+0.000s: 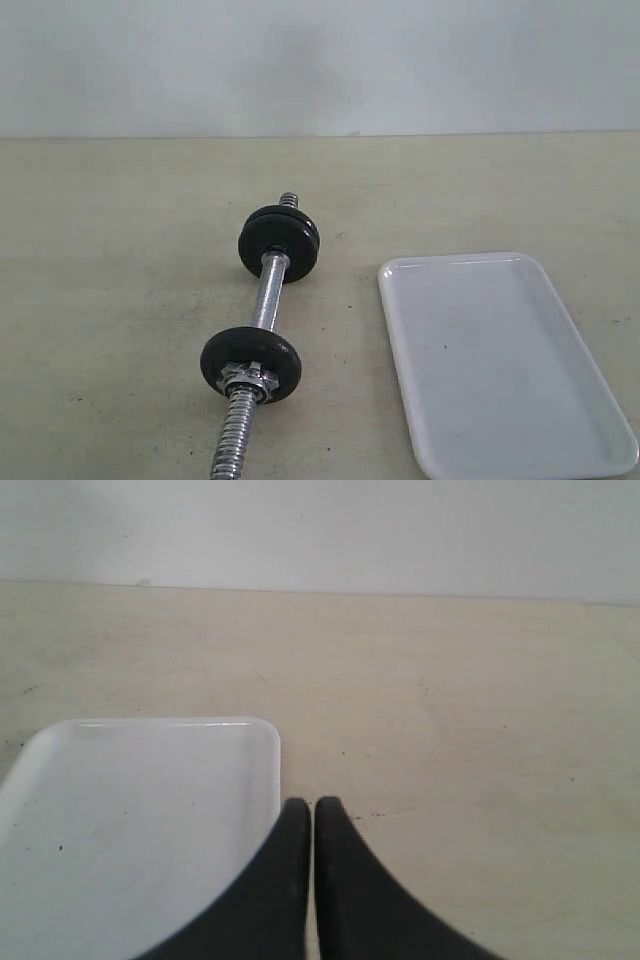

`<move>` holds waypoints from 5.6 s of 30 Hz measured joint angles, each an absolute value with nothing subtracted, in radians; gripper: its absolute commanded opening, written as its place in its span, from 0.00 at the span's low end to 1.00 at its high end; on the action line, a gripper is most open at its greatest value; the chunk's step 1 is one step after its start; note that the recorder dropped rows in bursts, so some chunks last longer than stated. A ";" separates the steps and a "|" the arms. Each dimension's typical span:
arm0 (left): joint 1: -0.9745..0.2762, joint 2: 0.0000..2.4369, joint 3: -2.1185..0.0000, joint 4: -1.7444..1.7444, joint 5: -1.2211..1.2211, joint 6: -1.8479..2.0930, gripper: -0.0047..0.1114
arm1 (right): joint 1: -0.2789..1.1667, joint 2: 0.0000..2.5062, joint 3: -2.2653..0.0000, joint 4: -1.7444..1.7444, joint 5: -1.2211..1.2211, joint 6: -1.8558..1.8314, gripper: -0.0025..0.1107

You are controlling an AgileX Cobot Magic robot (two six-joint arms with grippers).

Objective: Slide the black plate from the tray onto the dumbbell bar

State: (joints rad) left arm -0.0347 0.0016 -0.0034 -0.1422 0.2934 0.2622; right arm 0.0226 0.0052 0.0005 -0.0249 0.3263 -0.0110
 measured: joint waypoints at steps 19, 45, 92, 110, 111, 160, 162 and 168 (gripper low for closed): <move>-0.035 0.002 -0.003 -0.153 0.288 0.262 0.08 | 0.023 0.005 0.000 -0.025 0.326 -0.008 0.02; -0.035 0.002 -0.003 -0.132 0.306 0.149 0.08 | 0.023 0.005 0.000 -0.025 0.330 -0.008 0.02; -0.035 0.002 -0.003 -0.037 0.306 0.049 0.08 | 0.023 0.005 0.000 -0.025 0.330 -0.008 0.02; -0.035 0.002 -0.003 -0.037 0.306 0.049 0.08 | 0.023 0.005 0.000 -0.025 0.330 -0.008 0.02; -0.035 0.002 -0.003 -0.037 0.306 0.049 0.08 | 0.023 0.005 0.000 -0.025 0.330 -0.008 0.02; -0.035 0.002 -0.003 -0.037 0.306 0.049 0.08 | 0.023 0.005 0.000 -0.025 0.330 0.000 0.02; -0.035 0.002 -0.003 -0.037 0.306 0.049 0.08 | 0.023 0.005 0.000 -0.025 0.330 0.000 0.02; -0.035 0.002 -0.003 -0.037 0.306 0.049 0.08 | 0.023 0.005 0.000 -0.025 0.330 0.000 0.02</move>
State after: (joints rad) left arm -0.0347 0.0016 -0.0034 -0.0372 0.3063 0.0488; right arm 0.0226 0.0052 0.0005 -0.0249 0.3299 0.0000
